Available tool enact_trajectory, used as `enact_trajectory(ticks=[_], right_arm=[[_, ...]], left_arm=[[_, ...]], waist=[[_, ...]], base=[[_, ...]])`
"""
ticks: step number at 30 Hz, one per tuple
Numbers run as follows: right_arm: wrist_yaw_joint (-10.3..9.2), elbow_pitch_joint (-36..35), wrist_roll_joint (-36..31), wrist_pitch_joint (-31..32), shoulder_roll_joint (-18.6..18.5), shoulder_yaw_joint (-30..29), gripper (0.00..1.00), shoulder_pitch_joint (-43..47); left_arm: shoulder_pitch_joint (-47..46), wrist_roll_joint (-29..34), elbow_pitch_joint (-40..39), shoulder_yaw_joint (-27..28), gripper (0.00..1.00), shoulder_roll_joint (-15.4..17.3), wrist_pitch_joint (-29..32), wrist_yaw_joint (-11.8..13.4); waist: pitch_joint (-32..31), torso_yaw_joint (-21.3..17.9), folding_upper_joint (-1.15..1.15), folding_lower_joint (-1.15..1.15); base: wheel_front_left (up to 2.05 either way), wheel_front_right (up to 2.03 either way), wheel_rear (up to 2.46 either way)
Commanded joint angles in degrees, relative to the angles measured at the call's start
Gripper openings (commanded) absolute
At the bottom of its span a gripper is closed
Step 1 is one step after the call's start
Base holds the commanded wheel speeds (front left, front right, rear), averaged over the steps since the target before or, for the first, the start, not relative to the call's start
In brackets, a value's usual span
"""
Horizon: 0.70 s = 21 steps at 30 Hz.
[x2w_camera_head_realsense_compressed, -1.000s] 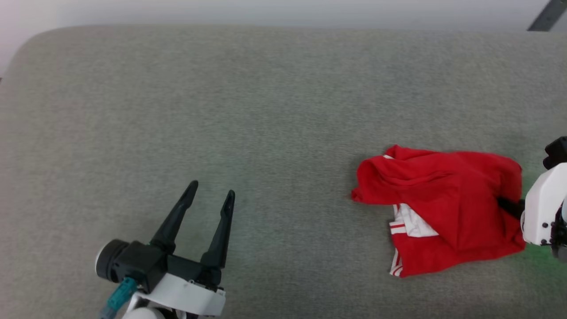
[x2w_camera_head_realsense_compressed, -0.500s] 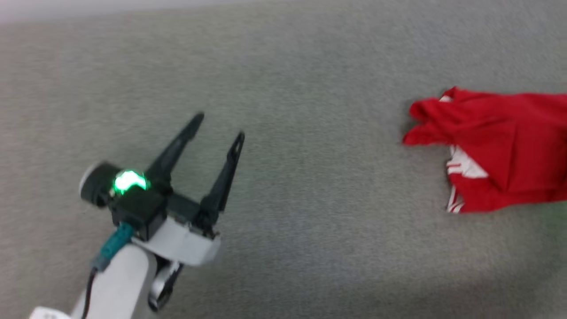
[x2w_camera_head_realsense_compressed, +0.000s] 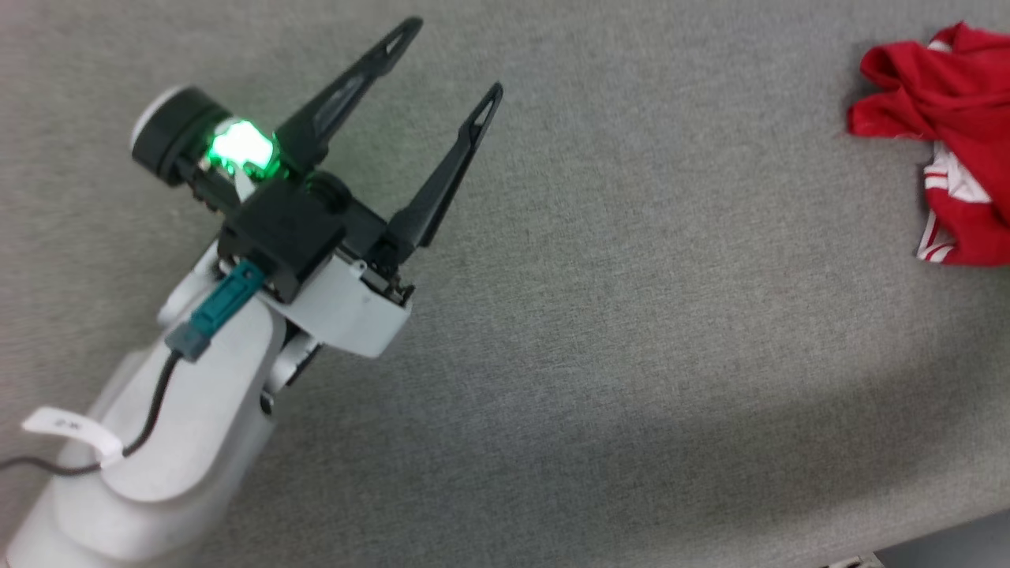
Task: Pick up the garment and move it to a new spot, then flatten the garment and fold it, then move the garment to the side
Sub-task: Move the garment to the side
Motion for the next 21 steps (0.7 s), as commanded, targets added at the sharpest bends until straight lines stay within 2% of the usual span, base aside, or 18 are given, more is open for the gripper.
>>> enact_trajectory(ticks=[1, 14, 15, 16, 17, 18, 21], right_arm=[[-0.12, 1.61, -0.98, -2.21, 0.93, 0.17, 0.00, -2.22], [-0.12, 13.77, -8.64, -15.26, 4.22, 5.26, 0.00, -11.82], [-0.12, 14.63, -9.17, -16.00, 4.16, 5.52, 0.11, -12.23], [-0.12, 15.56, -9.44, -16.65, 4.19, 5.75, 0.40, -12.62], [-0.12, 16.41, -9.67, -17.26, 4.17, 5.85, 0.89, -12.98], [-0.12, 17.15, -9.84, -17.96, 4.02, 5.85, 1.00, -13.18], [-0.12, 19.12, -10.24, -19.06, 3.32, 6.58, 1.00, -13.40]], left_arm=[[-2.02, -0.48, 0.48, -0.96, 1.00, 0.72, 0.04, -0.13], [-5.43, -2.20, 2.35, -3.29, 1.00, 3.45, 0.04, -0.13], [-5.23, -2.23, 2.35, -3.10, 1.00, 3.42, 0.04, -0.13], [-4.96, -2.18, 2.43, -2.94, 1.00, 3.36, 0.04, -0.13], [-4.64, -2.18, 2.49, -2.73, 1.00, 3.19, 0.04, -0.13], [-4.36, -2.15, 2.49, -2.48, 1.00, 2.88, 0.04, -0.13], [-3.09, -2.18, 2.46, -1.67, 1.00, 1.72, 0.04, -0.13]], waist=[[4.37, -2.53, 0.00, 0.00], [6.96, -2.35, 0.00, 0.00], [6.70, -2.23, 0.00, 0.00], [6.34, -2.11, 0.00, 0.00], [5.85, -1.95, 0.00, 0.00], [5.29, -1.74, 0.00, 0.00], [3.11, -1.09, 0.00, 0.00]], base=[[0.00, 0.00, 0.00], [0.00, 0.00, 0.00], [0.00, 0.00, 0.00], [0.00, 0.00, 0.00], [0.00, 0.00, 0.00], [0.00, 0.00, 0.00], [0.00, 0.00, 0.00]])
